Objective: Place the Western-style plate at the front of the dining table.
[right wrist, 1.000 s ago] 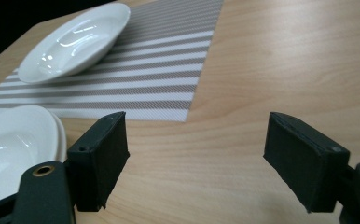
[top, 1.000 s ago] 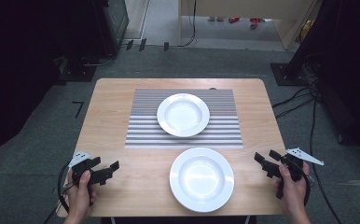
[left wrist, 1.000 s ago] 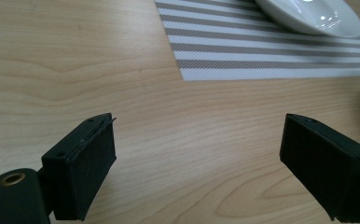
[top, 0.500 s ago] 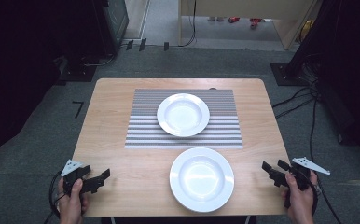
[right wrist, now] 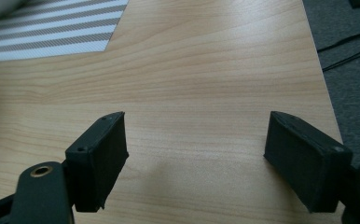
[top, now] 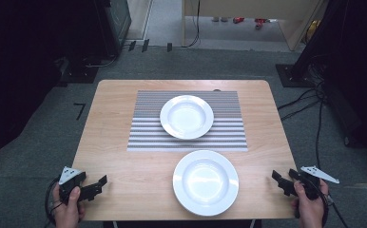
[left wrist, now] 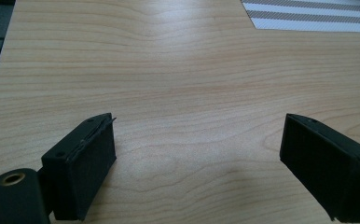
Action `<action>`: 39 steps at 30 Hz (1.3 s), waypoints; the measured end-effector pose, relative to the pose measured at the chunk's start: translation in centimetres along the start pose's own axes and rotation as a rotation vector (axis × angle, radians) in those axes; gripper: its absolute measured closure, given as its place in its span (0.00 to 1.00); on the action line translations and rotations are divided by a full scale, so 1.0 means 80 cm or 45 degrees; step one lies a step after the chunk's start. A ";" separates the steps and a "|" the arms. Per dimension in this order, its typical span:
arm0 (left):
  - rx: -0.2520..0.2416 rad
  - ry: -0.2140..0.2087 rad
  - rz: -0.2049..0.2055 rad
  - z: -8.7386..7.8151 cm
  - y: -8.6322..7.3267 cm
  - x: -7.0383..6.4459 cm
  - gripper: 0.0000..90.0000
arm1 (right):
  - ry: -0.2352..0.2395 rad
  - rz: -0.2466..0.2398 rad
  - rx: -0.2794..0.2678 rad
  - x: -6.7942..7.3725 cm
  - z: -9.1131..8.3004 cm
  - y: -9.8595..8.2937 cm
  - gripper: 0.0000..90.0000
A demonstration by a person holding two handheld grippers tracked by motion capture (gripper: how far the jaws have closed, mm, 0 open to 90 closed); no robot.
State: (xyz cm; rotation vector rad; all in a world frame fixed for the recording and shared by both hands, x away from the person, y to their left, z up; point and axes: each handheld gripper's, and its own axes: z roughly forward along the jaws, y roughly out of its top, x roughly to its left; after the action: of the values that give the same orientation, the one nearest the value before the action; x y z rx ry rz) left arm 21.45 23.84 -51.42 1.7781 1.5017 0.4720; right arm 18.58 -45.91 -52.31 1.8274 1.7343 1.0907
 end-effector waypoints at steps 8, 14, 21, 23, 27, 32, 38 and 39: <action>0.007 0.049 0.048 0.004 -0.001 -0.007 0.11 | -0.120 -0.134 0.026 0.023 0.011 -0.002 0.17; 0.046 0.148 0.187 0.010 -0.004 -0.022 0.11 | -0.174 -0.181 0.057 0.034 0.015 -0.003 0.11; 0.041 0.144 0.188 0.010 -0.005 -0.022 0.11 | -0.197 -0.209 0.074 0.038 0.018 -0.004 0.09; 0.041 0.142 0.190 0.010 -0.005 -0.022 0.11 | -0.204 -0.222 0.085 0.040 0.018 -0.004 0.08; 0.041 0.142 0.191 0.010 -0.005 -0.022 0.11 | -0.203 -0.227 0.084 0.040 0.019 -0.004 0.08; 0.042 0.137 0.195 0.011 -0.004 -0.022 0.11 | -0.204 -0.227 0.086 0.040 0.019 -0.004 0.07; 0.042 0.136 0.196 0.011 -0.004 -0.022 0.11 | -0.210 -0.221 0.093 0.039 0.020 -0.003 0.05; 0.042 0.136 0.196 0.011 -0.004 -0.022 0.11 | -0.209 -0.221 0.094 0.040 0.020 -0.003 0.04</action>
State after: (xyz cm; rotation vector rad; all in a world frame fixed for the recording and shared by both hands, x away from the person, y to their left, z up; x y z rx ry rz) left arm 21.39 21.95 -51.90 1.9299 1.4575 0.6310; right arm 19.39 -42.47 -52.66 1.7180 1.8170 0.7965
